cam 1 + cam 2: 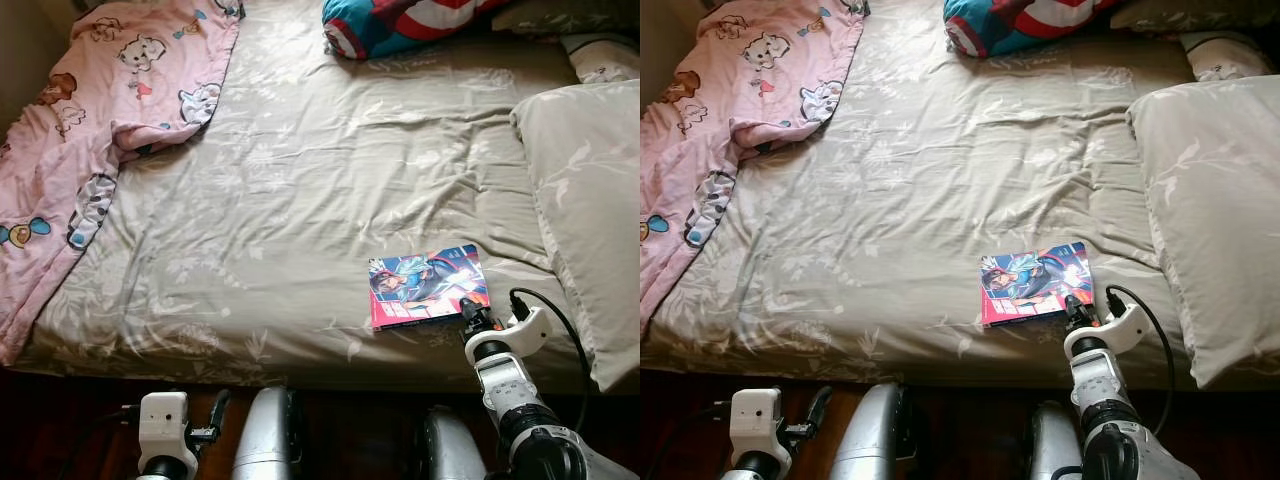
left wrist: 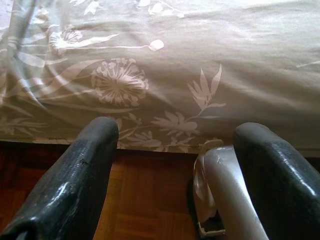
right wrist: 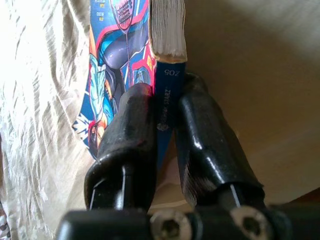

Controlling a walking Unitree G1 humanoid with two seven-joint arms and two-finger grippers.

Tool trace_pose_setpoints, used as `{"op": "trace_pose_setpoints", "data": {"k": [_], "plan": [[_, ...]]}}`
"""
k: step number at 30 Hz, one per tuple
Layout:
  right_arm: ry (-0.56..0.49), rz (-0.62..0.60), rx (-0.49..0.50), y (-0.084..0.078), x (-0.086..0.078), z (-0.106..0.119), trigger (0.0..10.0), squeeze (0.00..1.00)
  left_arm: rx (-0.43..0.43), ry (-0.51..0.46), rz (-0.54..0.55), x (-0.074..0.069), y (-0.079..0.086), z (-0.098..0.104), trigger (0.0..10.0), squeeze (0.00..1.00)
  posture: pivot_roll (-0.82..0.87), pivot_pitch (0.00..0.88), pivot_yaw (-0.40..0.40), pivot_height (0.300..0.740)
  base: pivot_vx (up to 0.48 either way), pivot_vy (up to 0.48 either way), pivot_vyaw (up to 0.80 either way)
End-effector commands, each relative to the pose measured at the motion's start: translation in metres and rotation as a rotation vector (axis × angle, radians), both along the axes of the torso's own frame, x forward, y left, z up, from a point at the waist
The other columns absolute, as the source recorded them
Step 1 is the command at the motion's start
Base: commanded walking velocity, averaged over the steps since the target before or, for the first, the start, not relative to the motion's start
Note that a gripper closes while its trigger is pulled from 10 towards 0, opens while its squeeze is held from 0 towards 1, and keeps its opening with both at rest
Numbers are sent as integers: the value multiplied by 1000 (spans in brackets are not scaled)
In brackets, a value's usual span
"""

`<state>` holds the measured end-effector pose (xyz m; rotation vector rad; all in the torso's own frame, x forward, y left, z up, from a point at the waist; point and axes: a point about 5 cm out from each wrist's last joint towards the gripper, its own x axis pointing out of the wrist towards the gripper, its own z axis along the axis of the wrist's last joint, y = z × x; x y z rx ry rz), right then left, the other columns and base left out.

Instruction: Clean up the room

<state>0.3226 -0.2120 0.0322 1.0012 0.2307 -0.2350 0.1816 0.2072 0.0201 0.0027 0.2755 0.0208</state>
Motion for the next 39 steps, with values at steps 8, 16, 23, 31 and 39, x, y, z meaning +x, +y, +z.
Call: {"op": "trace_pose_setpoints", "data": {"k": [8,16,23,31,39], "plan": [[94,-33,-1,-1,-14,-18,10000,0,23,63,1,-11,6,-2,10000,0,89,349,149,638,0,0,0],[99,-41,-9,-4,-15,-18,10000,325,23,79,-6,-13,5,-4,10000,0,87,352,150,638,0,0,0],[136,-99,-32,-13,-18,-19,10000,1000,21,79,-3,-10,5,-2,10000,0,83,350,151,638,0,0,0],[161,-137,-37,-20,-21,-20,10000,0,19,76,-3,-7,4,-3,10000,0,75,341,149,638,0,0,0],[148,-155,-147,-28,-19,-15,10000,0,11,64,-6,2,0,-3,10000,0,63,320,143,638,0,0,0]]}}
